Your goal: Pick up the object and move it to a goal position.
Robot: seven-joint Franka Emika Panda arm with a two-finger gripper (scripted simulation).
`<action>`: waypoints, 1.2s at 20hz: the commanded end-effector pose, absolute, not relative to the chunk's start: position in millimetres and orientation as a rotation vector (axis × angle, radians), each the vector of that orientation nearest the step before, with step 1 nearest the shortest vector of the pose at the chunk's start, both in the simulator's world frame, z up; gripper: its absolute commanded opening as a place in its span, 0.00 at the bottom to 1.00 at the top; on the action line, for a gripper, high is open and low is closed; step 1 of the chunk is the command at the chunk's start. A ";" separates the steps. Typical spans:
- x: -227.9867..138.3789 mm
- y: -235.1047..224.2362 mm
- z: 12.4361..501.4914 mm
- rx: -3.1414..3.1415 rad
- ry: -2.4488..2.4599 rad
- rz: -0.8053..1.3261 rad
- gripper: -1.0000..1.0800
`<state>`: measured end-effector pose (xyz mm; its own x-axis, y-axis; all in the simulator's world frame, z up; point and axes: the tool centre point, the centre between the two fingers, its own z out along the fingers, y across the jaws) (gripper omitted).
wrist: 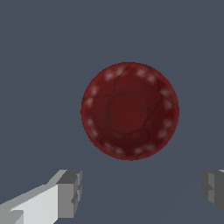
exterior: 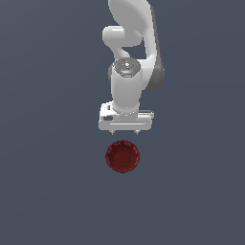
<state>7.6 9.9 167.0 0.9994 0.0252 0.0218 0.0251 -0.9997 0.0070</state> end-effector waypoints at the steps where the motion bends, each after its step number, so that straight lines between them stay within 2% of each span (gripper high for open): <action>1: 7.6 9.9 167.0 3.134 0.039 0.034 0.62; 14: 7.3 21.2 164.7 3.123 0.111 0.001 0.62; 24: 21.1 24.8 149.5 3.080 0.174 -0.123 0.62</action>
<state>18.7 24.0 152.7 0.9926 0.1026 -0.0655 0.1055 -0.9935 0.0429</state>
